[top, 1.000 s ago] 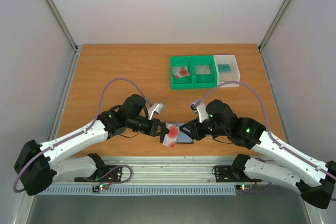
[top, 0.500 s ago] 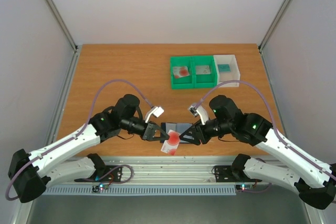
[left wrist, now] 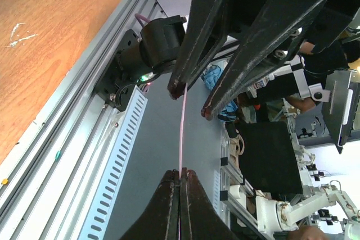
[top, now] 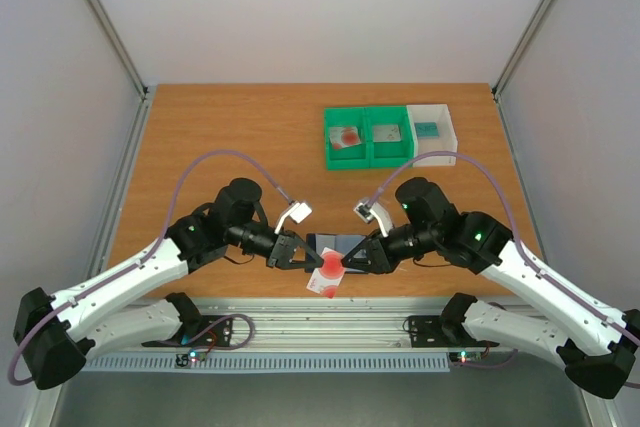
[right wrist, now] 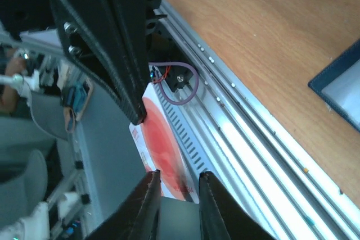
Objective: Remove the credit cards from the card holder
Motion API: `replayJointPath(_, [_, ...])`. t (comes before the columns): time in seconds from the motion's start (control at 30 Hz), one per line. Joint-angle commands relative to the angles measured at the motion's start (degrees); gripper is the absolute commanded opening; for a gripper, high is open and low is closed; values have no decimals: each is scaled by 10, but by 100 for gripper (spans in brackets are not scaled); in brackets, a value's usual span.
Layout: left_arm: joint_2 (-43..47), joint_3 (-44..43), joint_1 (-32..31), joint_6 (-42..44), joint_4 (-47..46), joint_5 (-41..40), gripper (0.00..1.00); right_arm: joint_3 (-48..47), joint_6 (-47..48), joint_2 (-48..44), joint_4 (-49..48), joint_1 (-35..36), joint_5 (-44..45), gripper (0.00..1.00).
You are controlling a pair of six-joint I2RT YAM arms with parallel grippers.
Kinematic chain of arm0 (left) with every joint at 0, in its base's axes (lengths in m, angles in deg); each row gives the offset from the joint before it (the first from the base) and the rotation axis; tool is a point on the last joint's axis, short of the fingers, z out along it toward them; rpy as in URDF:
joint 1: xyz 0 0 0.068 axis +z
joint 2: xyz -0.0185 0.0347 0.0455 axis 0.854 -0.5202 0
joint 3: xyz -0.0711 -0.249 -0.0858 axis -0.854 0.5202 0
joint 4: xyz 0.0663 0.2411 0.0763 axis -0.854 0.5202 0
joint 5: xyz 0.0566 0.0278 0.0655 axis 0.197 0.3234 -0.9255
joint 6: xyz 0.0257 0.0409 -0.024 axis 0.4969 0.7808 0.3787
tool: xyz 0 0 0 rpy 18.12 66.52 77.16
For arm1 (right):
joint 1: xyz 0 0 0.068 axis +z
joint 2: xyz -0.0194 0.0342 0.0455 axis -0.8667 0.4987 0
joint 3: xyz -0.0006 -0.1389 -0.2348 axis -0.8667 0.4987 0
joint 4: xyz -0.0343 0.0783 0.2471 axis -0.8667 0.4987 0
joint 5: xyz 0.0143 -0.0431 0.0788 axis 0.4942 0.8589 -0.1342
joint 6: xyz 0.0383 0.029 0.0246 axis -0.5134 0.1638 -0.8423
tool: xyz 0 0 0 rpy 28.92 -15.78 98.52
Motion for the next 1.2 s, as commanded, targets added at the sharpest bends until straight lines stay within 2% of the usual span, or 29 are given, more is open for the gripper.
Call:
replayJointPath(0.0, [7, 0, -2, 4, -34, 11, 0, 9, 5, -11, -17, -8, -45, 14])
replayJointPath(0.1, [1, 0, -2, 11, -32, 11, 0, 13, 4, -14, -23, -11, -59, 3])
replayJointPath(0.23, [1, 2, -2, 13, -30, 5, 0, 18, 1, -21, -35, -15, -71, 1])
replayJointPath(0.27, [3, 1, -2, 14, -29, 1, 4, 19, 0, -21, -36, -16, -71, 1])
replayJointPath(0.3, [4, -2, -2, 16, -23, -12, 15, 21, -1, -21, -37, -17, -70, 1])
replayJointPath(0.37, [9, -12, -2, 26, 7, -49, 45, 24, -2, -21, -35, -18, -51, 1])
replayJointPath(0.4, [12, -19, -2, 34, 27, -73, 57, 26, -3, -22, -30, -19, -34, 1])
replayJointPath(0.47, [19, -30, -2, 51, 64, -118, 74, 30, -7, -26, -26, -20, -5, 1])
replayJointPath(0.53, [26, -38, -2, 61, 84, -158, 97, 30, -18, -28, -24, -20, 31, 1])
replayJointPath(0.67, [38, -48, -2, 69, 117, -256, 99, 21, -21, -19, -16, -20, 131, 1])
replayJointPath(0.73, [44, -50, -2, 73, 139, -328, 99, 12, -44, -1, -13, -20, 210, 1])
replayJointPath(0.9, [56, -30, -2, 68, 133, -418, 99, 18, -54, 44, -82, -32, 299, 1])
replayJointPath(1.07, [54, -10, -2, 65, 132, -496, 99, 26, -72, 121, -157, -93, 316, 1])
replayJointPath(1.17, [49, -7, -2, 71, 133, -507, 99, 30, -85, 159, -208, -135, 298, 1])
